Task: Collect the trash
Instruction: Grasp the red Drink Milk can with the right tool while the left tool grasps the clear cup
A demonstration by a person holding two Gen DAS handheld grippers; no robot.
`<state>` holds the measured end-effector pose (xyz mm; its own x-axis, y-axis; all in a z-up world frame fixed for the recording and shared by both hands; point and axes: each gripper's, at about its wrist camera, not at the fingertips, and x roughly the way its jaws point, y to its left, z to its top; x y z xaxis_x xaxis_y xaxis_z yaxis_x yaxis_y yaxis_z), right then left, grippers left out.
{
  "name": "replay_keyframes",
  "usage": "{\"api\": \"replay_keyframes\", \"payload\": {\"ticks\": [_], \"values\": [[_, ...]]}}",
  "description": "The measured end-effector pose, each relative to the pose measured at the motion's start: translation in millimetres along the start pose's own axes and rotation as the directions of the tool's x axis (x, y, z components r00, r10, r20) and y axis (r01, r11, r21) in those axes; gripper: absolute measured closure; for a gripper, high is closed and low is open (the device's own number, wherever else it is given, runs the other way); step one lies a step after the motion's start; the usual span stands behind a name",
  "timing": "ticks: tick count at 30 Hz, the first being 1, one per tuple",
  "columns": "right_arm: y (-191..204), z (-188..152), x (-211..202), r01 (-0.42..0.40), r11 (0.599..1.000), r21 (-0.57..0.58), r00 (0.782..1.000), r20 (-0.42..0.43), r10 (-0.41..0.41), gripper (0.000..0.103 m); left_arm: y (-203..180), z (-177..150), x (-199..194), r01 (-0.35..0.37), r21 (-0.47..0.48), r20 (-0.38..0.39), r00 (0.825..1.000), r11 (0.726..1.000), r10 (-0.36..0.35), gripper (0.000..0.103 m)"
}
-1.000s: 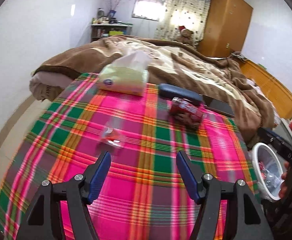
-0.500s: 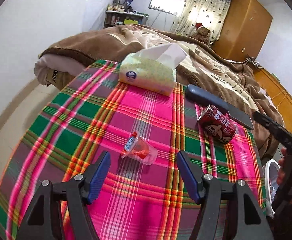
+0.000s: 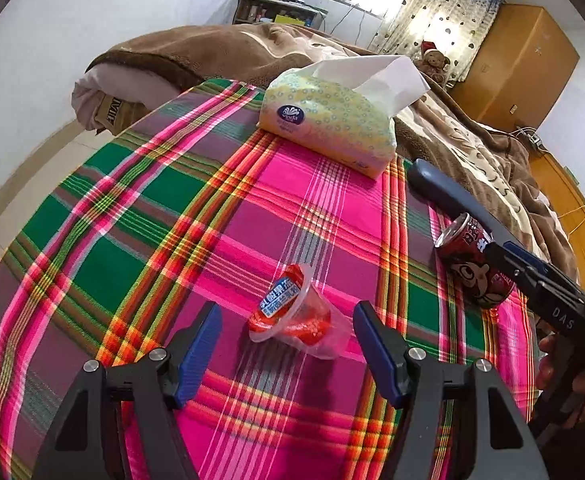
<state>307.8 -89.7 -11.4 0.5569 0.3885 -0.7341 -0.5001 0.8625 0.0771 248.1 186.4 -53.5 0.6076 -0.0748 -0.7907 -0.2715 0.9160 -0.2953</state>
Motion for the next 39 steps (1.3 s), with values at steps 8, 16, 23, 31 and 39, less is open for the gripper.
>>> {"api": "replay_keyframes", "payload": {"ticks": [8,16,23,31,39], "values": [[5,1,11,0.016,1.000,-0.025,0.998,-0.059,-0.017,0.040,-1,6,7,-0.002,-0.010,0.022,1.000,1.000,0.002,0.039],[5,-2,15,0.031,0.999,-0.012,0.997,-0.076,-0.032,0.043,-6,9,13,0.001,-0.004,0.026,1.000,1.000,0.000,0.060],[0,-8,11,0.017,0.998,0.057,0.998,-0.055,-0.014,0.045,-11,5,11,0.015,0.012,0.036,0.999,1.000,-0.015,0.062],[-8,-17,-7,0.027,0.994,0.110,1.000,-0.006,-0.027,0.047,-21,-3,3,0.042,0.048,0.038,0.998,0.998,-0.044,0.064],[-17,-31,-32,0.012,0.985,0.170,0.999,0.042,-0.020,0.048,-36,-16,-8,0.076,0.081,0.031,0.996,0.994,-0.079,0.066]]}}
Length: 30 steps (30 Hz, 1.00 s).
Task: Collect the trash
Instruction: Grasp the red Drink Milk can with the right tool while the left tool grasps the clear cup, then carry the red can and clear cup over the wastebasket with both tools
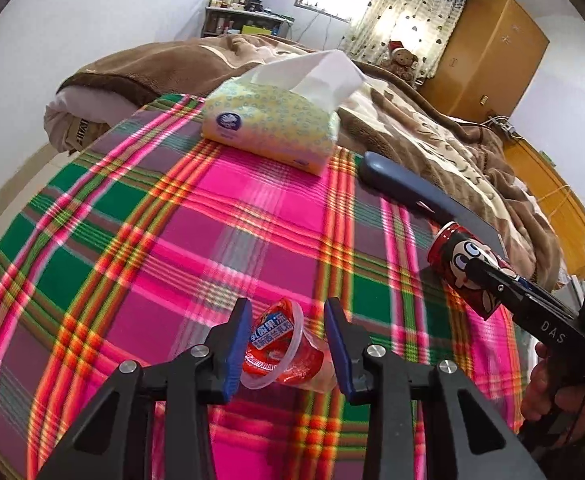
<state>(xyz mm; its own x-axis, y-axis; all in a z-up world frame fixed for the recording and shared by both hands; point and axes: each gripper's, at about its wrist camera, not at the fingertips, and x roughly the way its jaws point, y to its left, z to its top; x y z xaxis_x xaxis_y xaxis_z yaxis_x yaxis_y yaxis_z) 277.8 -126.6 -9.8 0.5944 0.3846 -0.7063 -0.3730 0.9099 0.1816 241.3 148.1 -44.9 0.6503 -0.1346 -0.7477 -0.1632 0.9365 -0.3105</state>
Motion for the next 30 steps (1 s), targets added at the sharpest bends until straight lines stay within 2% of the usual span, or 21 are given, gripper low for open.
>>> {"api": "replay_keyframes", "payload": {"ticks": [8,14,19,30], "values": [[-15,-11,-37,-0.029,0.997,0.073,0.998,0.065,0.024,0.048,-23,-10,-24,0.031,0.047,0.033,0.999,0.998,-0.033,0.067],[-29,-21,-63,-0.014,0.994,0.105,0.995,0.103,0.003,0.048,-48,-16,-36,0.064,0.091,0.038,0.997,0.994,-0.068,0.067],[-48,-30,-90,0.007,0.989,0.146,0.991,0.133,-0.026,0.048,-83,-23,-47,0.105,0.160,0.042,0.993,0.982,-0.113,0.067],[-97,-60,-150,0.111,0.968,0.223,0.972,0.180,-0.153,0.048,-168,-40,-59,0.209,0.282,0.011,0.975,0.936,-0.221,0.067]]}}
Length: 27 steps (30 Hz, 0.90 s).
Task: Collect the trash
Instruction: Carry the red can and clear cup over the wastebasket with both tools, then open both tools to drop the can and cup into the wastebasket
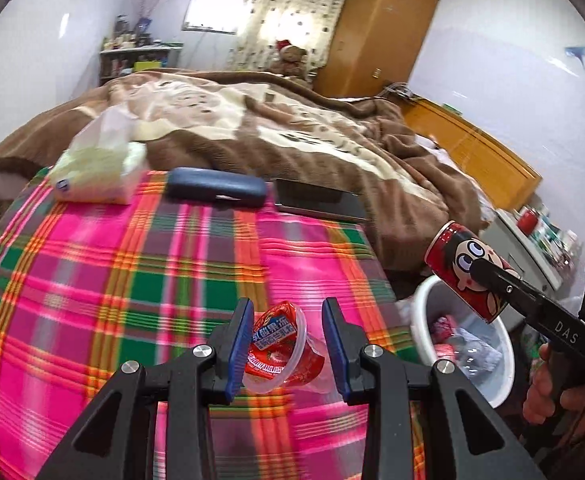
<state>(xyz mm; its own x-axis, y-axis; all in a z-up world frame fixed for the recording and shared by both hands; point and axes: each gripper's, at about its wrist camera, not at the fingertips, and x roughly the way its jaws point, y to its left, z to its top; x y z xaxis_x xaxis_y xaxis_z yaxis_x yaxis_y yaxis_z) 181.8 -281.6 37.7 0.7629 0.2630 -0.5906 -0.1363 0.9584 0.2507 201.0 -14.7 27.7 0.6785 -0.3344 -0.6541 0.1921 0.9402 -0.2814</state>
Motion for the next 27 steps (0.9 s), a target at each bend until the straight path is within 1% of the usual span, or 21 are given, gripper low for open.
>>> {"api": "replay_keyframes", "payload": {"ticks": [5,9,13,16,23,25,27], "values": [[-28,-3,-23,0.060,0.998,0.034,0.998,0.021,-0.061,0.048,-42,0,6,0.060,0.053,-0.013,0.998,0.997,-0.059,0.067],[-47,-6,-38,0.103,0.993,0.057,0.994,0.031,-0.105,0.048,-81,-3,14,0.106,0.104,-0.032,0.994,0.989,-0.103,0.067],[-68,-12,-45,0.143,0.986,0.089,0.989,0.025,-0.146,0.047,-110,-6,23,0.136,0.142,-0.051,0.990,0.981,-0.130,0.067],[-84,-17,-49,0.168,0.980,0.108,0.985,0.014,-0.170,0.047,-133,-10,28,0.140,0.185,-0.061,0.989,0.973,-0.131,0.067],[-114,-26,-52,0.221,0.965,0.142,0.975,-0.021,-0.220,0.047,-173,-22,54,0.173,0.220,-0.119,0.981,0.960,-0.150,0.067],[-121,-28,-48,0.233,0.962,0.142,0.973,-0.045,-0.229,0.047,-182,-27,62,0.182,0.228,-0.136,0.979,0.957,-0.153,0.067],[-126,-30,-43,0.244,0.959,0.143,0.969,-0.067,-0.236,0.047,-190,-31,68,0.173,0.243,-0.145,0.979,0.954,-0.140,0.067]]}}
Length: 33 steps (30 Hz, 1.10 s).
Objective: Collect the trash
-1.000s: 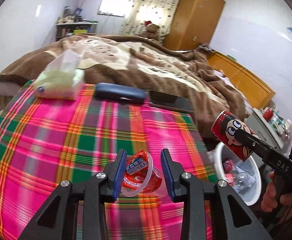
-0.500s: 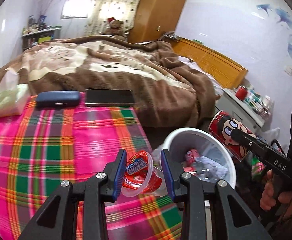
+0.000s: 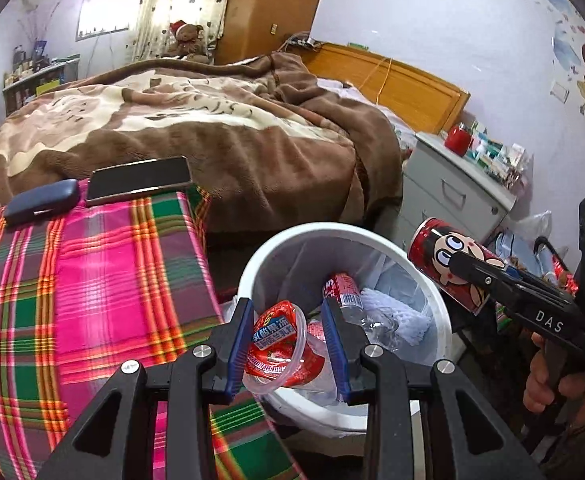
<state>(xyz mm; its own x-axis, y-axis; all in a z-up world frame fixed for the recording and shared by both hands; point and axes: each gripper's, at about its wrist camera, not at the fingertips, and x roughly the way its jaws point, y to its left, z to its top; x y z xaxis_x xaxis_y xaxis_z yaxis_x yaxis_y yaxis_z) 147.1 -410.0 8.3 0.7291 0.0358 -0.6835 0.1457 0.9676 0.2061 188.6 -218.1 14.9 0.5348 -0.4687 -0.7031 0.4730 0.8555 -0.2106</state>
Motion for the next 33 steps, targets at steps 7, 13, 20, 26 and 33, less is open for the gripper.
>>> {"api": "replay_keyframes", "payload": {"ticks": [7,13,20,26,33], "values": [[-9,-4,15,0.042,0.999,-0.031,0.997,-0.056,-0.044,0.047,-16,-3,22,0.018,0.022,-0.035,0.999,1.000,-0.018,0.067],[-10,-4,15,0.009,1.000,-0.025,0.998,-0.068,-0.011,0.041,-22,-4,30,0.023,0.021,-0.054,0.998,1.000,-0.022,0.048],[-13,-5,10,0.014,1.000,0.005,0.999,-0.046,-0.014,0.040,-18,-7,30,0.008,0.010,-0.062,0.998,1.000,-0.007,0.040],[-5,-11,-2,0.026,1.000,0.010,1.000,-0.003,-0.026,0.040,-14,-14,20,-0.030,0.007,-0.041,0.999,1.000,0.030,0.035],[13,-29,-35,0.045,0.999,-0.002,0.995,0.092,-0.045,0.040,-8,-27,-9,-0.076,-0.016,0.017,0.997,0.997,0.077,0.033]]}}
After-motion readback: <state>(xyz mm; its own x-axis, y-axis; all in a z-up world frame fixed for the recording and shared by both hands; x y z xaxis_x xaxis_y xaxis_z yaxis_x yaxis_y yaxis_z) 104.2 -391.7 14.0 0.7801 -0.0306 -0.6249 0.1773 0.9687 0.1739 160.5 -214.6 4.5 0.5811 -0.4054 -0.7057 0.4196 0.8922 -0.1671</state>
